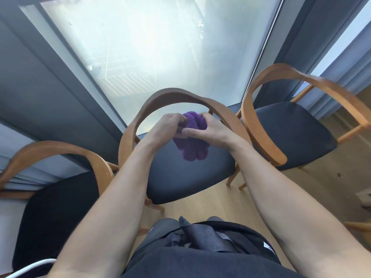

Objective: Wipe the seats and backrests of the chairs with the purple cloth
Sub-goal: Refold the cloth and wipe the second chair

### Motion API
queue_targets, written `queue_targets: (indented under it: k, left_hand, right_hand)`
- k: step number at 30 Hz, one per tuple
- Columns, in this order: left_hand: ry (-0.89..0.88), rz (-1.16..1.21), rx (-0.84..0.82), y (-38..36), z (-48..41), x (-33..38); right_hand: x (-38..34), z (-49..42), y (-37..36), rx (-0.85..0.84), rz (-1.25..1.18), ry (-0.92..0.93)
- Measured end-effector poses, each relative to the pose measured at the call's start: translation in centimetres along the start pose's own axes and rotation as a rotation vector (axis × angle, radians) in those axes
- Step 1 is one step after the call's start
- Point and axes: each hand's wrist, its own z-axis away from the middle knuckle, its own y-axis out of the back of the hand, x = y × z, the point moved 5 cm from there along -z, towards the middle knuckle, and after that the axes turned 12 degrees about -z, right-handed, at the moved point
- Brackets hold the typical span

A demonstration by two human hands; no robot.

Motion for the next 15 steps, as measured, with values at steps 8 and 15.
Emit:
queue_targets:
  k: [8,15]
  left_hand:
    - [0.0,-0.273,0.454,3.0,-0.2,-0.2]
    - [0.036,-0.391,0.273,1.2,0.3,-1.8]
  right_hand:
    - [0.1,0.1,1.1,0.151,0.06,0.194]
    - [0.0,1.0,1.1,0.149,-0.096,0.259]
